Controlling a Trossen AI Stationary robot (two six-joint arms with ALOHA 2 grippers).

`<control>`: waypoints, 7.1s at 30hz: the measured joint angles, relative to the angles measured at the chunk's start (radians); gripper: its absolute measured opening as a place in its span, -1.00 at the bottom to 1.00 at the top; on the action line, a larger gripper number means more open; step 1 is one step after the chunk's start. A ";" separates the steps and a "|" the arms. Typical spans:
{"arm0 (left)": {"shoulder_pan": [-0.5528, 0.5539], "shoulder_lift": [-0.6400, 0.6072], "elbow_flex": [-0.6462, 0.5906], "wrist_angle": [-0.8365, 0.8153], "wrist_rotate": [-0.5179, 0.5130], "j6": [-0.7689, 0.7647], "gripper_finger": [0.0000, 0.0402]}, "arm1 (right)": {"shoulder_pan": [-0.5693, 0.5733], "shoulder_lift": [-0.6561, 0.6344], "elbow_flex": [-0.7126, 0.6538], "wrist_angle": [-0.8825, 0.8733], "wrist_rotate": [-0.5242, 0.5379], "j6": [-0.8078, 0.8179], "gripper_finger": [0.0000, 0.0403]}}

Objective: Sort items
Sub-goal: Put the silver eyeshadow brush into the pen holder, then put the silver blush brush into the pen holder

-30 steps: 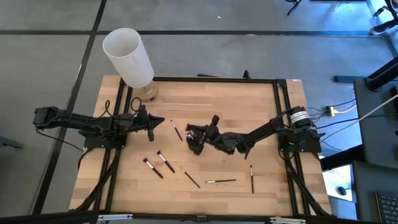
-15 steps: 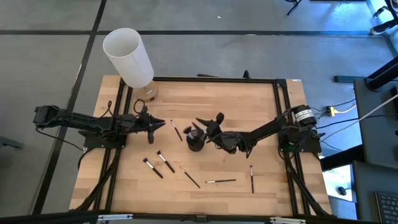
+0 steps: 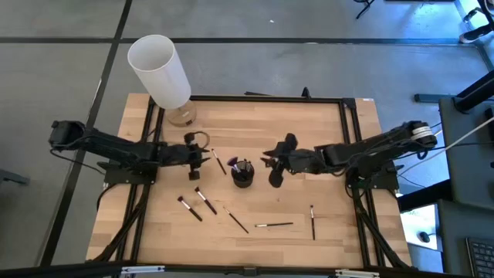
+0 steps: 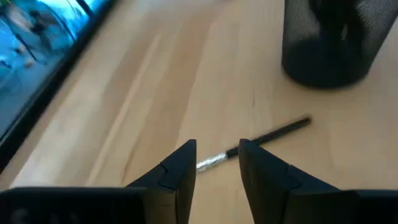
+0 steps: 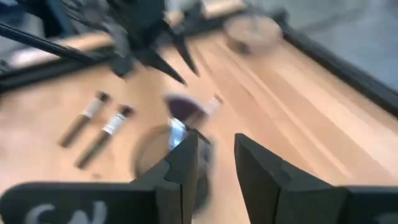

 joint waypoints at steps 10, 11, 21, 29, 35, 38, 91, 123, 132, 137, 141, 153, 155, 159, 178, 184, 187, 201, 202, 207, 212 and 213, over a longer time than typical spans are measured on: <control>0.216 0.289 0.308 -0.376 0.185 0.261 -0.37 | -0.007 0.025 0.000 -0.073 -0.020 -0.036 -0.45; 0.225 0.314 0.324 -0.375 0.205 0.309 -0.37 | -0.008 0.025 0.000 -0.076 -0.029 -0.044 -0.45; 0.280 0.566 0.472 -0.497 0.235 0.522 -0.37 | -0.036 0.025 0.000 -0.175 -0.114 -0.049 -0.45; 0.335 0.646 0.536 -0.525 0.239 0.613 -0.37 | -0.036 0.025 0.000 -0.174 -0.116 -0.070 -0.45; 0.348 0.672 0.538 -0.548 0.283 0.666 -0.51 | -0.036 0.025 0.000 -0.174 -0.116 -0.072 -0.45; 0.347 0.676 0.537 -0.551 0.289 0.682 -0.68 | -0.036 0.025 0.000 -0.173 -0.116 -0.072 -0.45; -0.237 0.346 0.644 -0.255 -0.770 1.309 -0.99 | -0.002 -0.046 -0.001 -0.322 0.377 0.055 -0.45; -0.295 0.608 0.645 -0.034 -0.739 1.233 -0.52 | -0.002 -0.048 -0.001 -0.338 0.295 0.088 -0.45; -0.357 0.602 0.840 -0.264 -0.836 0.698 -0.46 | 0.008 -0.052 -0.001 -0.330 0.273 0.096 -0.45; -0.340 0.601 1.104 -0.772 -0.278 0.173 -0.56 | 0.011 -0.052 0.000 -0.329 0.247 0.116 -0.45; -0.290 0.598 1.143 -0.984 0.175 -0.051 -0.63 | 0.018 -0.052 0.000 -0.330 0.191 0.128 -0.45; -0.381 0.597 0.826 -1.118 0.256 -0.180 -0.38 | 0.101 -0.052 0.000 -0.337 0.190 0.213 -0.45; -0.397 0.597 0.789 -1.072 0.194 -0.207 -0.30 | 0.114 -0.052 0.000 -0.338 0.187 0.242 -0.45; -0.416 0.597 0.723 -0.985 0.206 -0.209 -0.20 | 0.140 -0.052 0.000 -0.339 0.168 0.274 -0.45; -0.426 0.597 0.547 -0.806 0.159 -0.156 -0.40 | 0.191 -0.052 0.000 -0.345 0.174 0.280 -0.45; -0.426 0.597 0.547 -0.787 0.187 -0.128 -0.59 | 0.192 -0.052 0.000 -0.352 0.169 0.294 -0.45; -0.426 0.597 0.547 -0.821 0.187 -0.112 -0.73 | 0.193 -0.052 0.000 -0.353 0.164 0.296 -0.45; -0.429 0.598 0.618 -0.961 0.089 -0.112 -0.99 | 0.193 -0.056 0.000 -0.353 0.166 0.228 -0.45; -0.429 0.598 0.644 -0.986 0.063 -0.102 -0.99 | 0.193 -0.061 0.000 -0.353 0.167 0.224 -0.45; -0.438 0.598 0.806 -1.119 -0.050 -0.055 -0.99 | 0.190 -0.083 0.000 -0.351 0.200 0.220 -0.45; -0.433 0.597 0.896 -1.146 -0.014 -0.093 -0.99 | 0.189 -0.086 0.000 -0.352 0.203 0.217 -0.45; -0.430 0.597 0.893 -1.145 0.007 -0.110 -0.98 | 0.189 -0.087 0.000 -0.351 0.203 0.217 -0.45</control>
